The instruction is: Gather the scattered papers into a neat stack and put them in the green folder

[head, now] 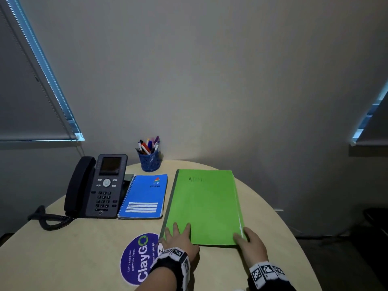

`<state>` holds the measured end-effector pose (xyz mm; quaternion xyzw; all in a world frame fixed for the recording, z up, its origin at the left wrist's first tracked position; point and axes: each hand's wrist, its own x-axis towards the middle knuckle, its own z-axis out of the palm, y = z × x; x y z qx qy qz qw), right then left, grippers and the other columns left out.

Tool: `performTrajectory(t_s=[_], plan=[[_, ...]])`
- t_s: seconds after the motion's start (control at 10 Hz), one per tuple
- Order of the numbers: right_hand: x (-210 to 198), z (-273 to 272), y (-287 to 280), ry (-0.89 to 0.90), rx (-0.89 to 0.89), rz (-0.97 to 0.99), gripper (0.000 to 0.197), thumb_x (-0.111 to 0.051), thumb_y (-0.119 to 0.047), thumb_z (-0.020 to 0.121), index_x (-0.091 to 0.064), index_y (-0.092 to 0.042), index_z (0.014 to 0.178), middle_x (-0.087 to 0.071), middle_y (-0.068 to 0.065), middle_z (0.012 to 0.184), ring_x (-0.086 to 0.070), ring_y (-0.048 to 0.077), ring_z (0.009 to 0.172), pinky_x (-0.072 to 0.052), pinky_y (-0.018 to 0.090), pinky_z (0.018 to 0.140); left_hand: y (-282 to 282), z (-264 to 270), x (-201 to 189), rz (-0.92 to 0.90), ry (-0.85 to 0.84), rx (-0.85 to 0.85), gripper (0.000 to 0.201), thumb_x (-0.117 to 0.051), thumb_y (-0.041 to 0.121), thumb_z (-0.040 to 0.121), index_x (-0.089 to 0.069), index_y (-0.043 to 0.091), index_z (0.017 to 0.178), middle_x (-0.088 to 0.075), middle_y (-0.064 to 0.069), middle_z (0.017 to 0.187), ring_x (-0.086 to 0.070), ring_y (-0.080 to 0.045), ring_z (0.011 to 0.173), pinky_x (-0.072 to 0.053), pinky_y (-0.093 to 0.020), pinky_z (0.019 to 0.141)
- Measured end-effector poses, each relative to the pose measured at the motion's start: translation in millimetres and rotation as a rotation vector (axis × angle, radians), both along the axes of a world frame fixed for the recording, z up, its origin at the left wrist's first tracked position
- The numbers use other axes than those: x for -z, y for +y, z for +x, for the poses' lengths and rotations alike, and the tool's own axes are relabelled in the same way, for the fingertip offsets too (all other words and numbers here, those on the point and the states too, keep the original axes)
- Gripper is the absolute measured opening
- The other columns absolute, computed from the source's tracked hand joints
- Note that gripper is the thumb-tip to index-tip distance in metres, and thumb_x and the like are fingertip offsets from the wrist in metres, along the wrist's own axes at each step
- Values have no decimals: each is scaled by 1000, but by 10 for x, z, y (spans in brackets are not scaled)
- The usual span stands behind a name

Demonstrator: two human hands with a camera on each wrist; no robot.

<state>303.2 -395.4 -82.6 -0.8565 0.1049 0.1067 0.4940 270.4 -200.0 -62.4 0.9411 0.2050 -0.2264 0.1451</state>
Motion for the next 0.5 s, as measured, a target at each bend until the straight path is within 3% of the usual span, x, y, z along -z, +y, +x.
performTrajectory(t_s=[0.1,0.2,0.3,0.4,0.5], plan=[[10,-1,53,-8,-68,-180,46,-63,-11,84,-56,-7,129,-54,11,133,-51,25,120,-39,26,100,-26,54,-30,64,81,55,78,-53,31,88,-4,39,148,7,-10,159,4,-41,144,-9,-57,115],[-30,14,95,31,-108,-323,47,-59,-17,86,-54,-10,132,-53,10,133,-52,25,119,-43,27,98,0,85,-172,48,138,100,71,-56,29,84,-19,37,145,-6,-10,157,-6,-41,143,-22,-57,111],[-238,31,96,72,-156,-273,47,-58,-11,86,-50,-8,132,-60,10,121,-57,22,98,-47,24,77,73,82,-330,37,147,160,46,-54,29,84,-46,24,129,-35,-12,142,-28,-37,135,-32,-52,107],[-482,12,80,41,-187,-205,50,-59,-8,86,-45,-8,134,-58,11,122,-55,22,98,-45,23,76,222,71,-580,63,32,150,44,-48,31,90,-48,21,133,-42,-10,139,-38,-30,130,-37,-44,107],[-823,-161,143,-139,-163,-129,13,-62,-11,86,-64,-19,96,-63,10,115,-62,23,98,-48,27,88,407,57,-934,63,-138,103,45,-47,28,91,-47,19,135,-42,-10,140,-38,-29,130,-39,-42,105]])
